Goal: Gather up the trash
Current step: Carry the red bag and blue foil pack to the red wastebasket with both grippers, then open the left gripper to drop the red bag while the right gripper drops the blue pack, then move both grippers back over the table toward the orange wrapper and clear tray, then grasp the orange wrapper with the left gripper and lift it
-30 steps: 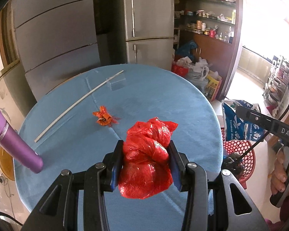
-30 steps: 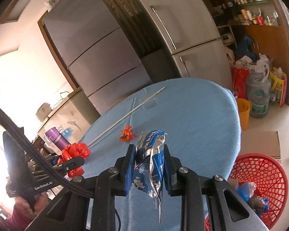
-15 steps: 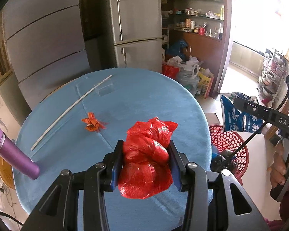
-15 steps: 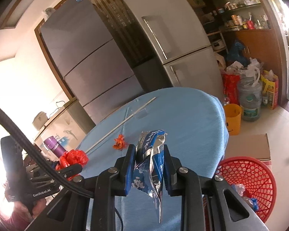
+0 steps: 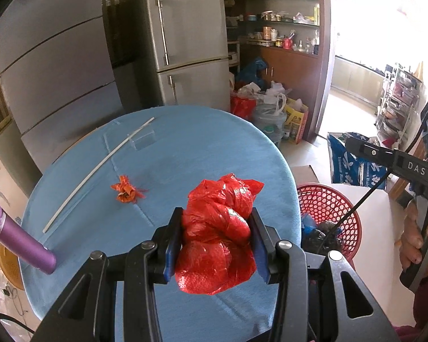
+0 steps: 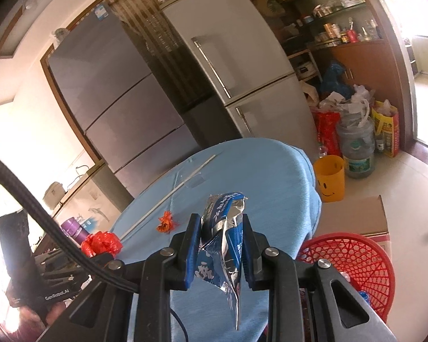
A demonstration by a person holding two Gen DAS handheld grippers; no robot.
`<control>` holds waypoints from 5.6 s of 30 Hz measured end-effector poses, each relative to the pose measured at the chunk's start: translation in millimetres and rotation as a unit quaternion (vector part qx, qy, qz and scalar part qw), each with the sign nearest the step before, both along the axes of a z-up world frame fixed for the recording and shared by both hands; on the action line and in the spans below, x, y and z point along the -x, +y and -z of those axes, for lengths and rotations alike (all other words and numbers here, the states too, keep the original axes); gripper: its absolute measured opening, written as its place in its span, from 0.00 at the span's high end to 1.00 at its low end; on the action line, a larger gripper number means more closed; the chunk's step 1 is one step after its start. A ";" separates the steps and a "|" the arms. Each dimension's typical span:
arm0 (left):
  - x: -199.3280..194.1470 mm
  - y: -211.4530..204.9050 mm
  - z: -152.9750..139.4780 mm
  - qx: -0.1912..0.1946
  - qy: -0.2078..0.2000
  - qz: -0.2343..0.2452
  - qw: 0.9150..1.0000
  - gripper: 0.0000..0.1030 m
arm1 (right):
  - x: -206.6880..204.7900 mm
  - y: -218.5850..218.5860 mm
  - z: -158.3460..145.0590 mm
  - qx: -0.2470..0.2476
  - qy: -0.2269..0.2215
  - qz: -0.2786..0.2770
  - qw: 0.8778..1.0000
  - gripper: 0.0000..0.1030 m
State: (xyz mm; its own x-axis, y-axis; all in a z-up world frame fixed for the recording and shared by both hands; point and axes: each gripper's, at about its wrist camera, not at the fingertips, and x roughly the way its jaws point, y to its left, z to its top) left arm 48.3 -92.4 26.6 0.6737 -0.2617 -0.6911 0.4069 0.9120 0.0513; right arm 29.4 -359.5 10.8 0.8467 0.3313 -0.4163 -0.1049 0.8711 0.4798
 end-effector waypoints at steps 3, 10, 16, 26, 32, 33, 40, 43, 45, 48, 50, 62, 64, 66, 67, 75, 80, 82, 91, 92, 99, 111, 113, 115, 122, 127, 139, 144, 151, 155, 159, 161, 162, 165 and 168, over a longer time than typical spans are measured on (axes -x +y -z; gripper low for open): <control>0.0 -8.2 0.3 -0.003 0.003 0.009 1.000 0.56 | 2.8 -8.0 0.7 -0.006 0.001 0.008 1.000 0.73; 1.0 -30.0 -2.3 -0.007 -0.002 0.035 0.999 0.56 | 12.1 -27.1 -0.5 -0.013 -0.004 0.030 0.999 0.73; -5.6 -54.5 -3.3 0.005 0.003 0.064 0.998 0.56 | 24.7 -59.1 1.6 -0.027 -0.007 0.067 0.997 0.73; -9.3 -112.9 17.5 -0.011 0.027 0.130 0.991 0.56 | 30.4 -118.8 36.9 -0.073 0.038 0.128 0.988 0.72; -17.0 -149.8 38.1 -0.021 0.061 0.167 0.984 0.56 | 26.0 -129.7 62.9 -0.065 0.076 0.147 0.984 0.71; -17.4 -154.4 41.3 -0.025 0.064 0.172 0.983 0.56 | 25.7 -131.9 66.7 -0.070 0.080 0.147 0.983 0.71; -20.5 -182.1 63.2 -0.036 0.095 0.199 0.975 0.55 | 20.5 -138.6 89.1 -0.092 0.108 0.143 0.979 0.71; -24.1 -182.1 68.1 -0.036 0.103 0.199 0.974 0.48 | 18.4 -138.0 91.1 -0.092 0.111 0.144 0.979 0.71; -26.4 -178.2 67.6 -0.034 0.097 0.196 0.975 0.44 | 18.7 -140.6 91.7 -0.096 0.111 0.147 0.978 0.71; -30.4 -166.6 66.2 -0.028 0.095 0.185 0.978 0.44 | 19.1 -141.6 91.1 -0.098 0.112 0.150 0.977 0.71; -33.7 -153.9 65.8 -0.022 0.099 0.174 0.980 0.43 | 18.7 -140.2 89.5 -0.096 0.112 0.150 0.978 0.71; -23.6 -37.7 88.1 -0.028 0.101 0.064 0.992 0.39 | 8.2 -119.3 78.3 -0.076 0.113 0.123 0.983 0.71; -20.0 -7.6 94.0 -0.025 0.103 0.027 0.994 0.39 | 4.8 -113.9 79.3 -0.074 0.118 0.118 0.983 0.71; -16.2 18.6 98.4 -0.021 0.103 -0.006 0.994 0.39 | 0.9 -107.4 80.3 -0.073 0.124 0.112 0.983 0.71; -14.7 33.6 101.0 -0.018 0.103 -0.024 0.994 0.39 | -0.9 -104.2 80.6 -0.072 0.126 0.109 0.983 0.71; -18.0 108.5 112.2 0.013 0.102 -0.113 0.988 0.39 | -27.2 -48.9 76.2 -0.033 0.144 0.056 0.987 0.71; -22.6 130.7 122.2 0.032 0.108 -0.135 0.984 0.39 | -52.9 -6.8 78.4 -0.009 0.160 0.014 0.987 0.71; -25.1 135.7 129.0 0.036 0.115 -0.139 0.983 0.39 | -62.5 8.3 79.4 -0.001 0.165 -0.001 0.986 0.71; -39.4 165.7 146.0 0.062 0.131 -0.166 0.975 0.39 | -138.6 93.4 74.7 0.041 0.178 -0.083 0.980 0.70; -41.0 168.8 146.6 0.064 0.131 -0.168 0.975 0.39 | -149.5 101.4 74.0 0.039 0.179 -0.092 0.979 0.70; -48.0 186.1 149.7 0.077 0.136 -0.180 0.971 0.39 | -231.4 135.9 78.1 -0.018 0.181 -0.118 0.976 0.27; -56.5 191.8 162.6 0.087 0.166 -0.182 0.965 0.39 | -383.0 181.4 70.6 -0.048 0.171 -0.087 0.980 0.21; -56.6 190.2 162.9 0.081 0.166 -0.181 0.966 0.39 | -407.4 191.5 71.5 -0.030 0.171 -0.087 0.981 0.20; -57.3 188.6 162.8 0.078 0.166 -0.179 0.967 0.38 | -423.8 201.8 72.3 -0.011 0.166 -0.088 0.982 0.20; -67.6 184.2 164.3 0.079 0.168 -0.172 0.967 0.38 | -449.0 242.2 81.1 0.107 0.165 -0.100 0.975 0.20; -75.3 179.1 166.4 0.075 0.168 -0.168 0.968 0.38 | -452.4 273.3 96.5 0.179 0.170 -0.113 0.962 0.20; -77.4 177.5 165.5 0.074 0.172 -0.164 0.969 0.38 | -452.6 257.6 123.3 0.203 0.194 -0.083 0.956 0.59; -94.3 176.1 151.0 0.058 0.147 -0.161 0.974 0.38 | -430.7 234.6 120.2 0.177 0.185 -0.105 0.961 0.60; -164.4 168.0 121.1 0.079 0.103 -0.173 0.976 0.34 | -391.9 180.8 121.3 0.113 0.203 -0.119 0.965 0.59; -219.6 147.8 118.3 0.086 0.096 -0.183 0.975 0.32 | -387.7 147.7 116.0 0.001 0.213 -0.120 0.970 0.36; -266.4 119.4 132.6 0.060 0.108 -0.183 0.975 0.32 | -409.7 134.2 104.5 -0.086 0.236 -0.097 0.963 0.26; -285.9 108.2 144.2 0.041 0.127 -0.181 0.974 0.32 | -423.2 135.6 100.4 -0.106 0.254 -0.087 0.957 0.25; -294.0 103.9 151.9 0.032 0.140 -0.182 0.973 0.32 | -432.9 136.5 97.0 -0.122 0.260 -0.073 0.955 0.25; -299.8 105.1 165.0 0.030 0.165 -0.185 0.968 0.41 | -458.6 144.6 94.7 -0.134 0.291 -0.043 0.946 0.25; -297.6 112.7 164.0 0.026 0.157 -0.174 0.972 0.72 | -476.2 155.5 100.5 -0.148 0.330 -0.018 0.932 0.25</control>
State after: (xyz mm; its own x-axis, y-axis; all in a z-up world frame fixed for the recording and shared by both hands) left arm 345.8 20.3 -137.5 0.4866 -0.0965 -0.8683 0.0617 0.9952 -0.0761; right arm 505.6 -204.1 -89.7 0.4254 0.5369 -0.7285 0.2714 0.6923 0.6687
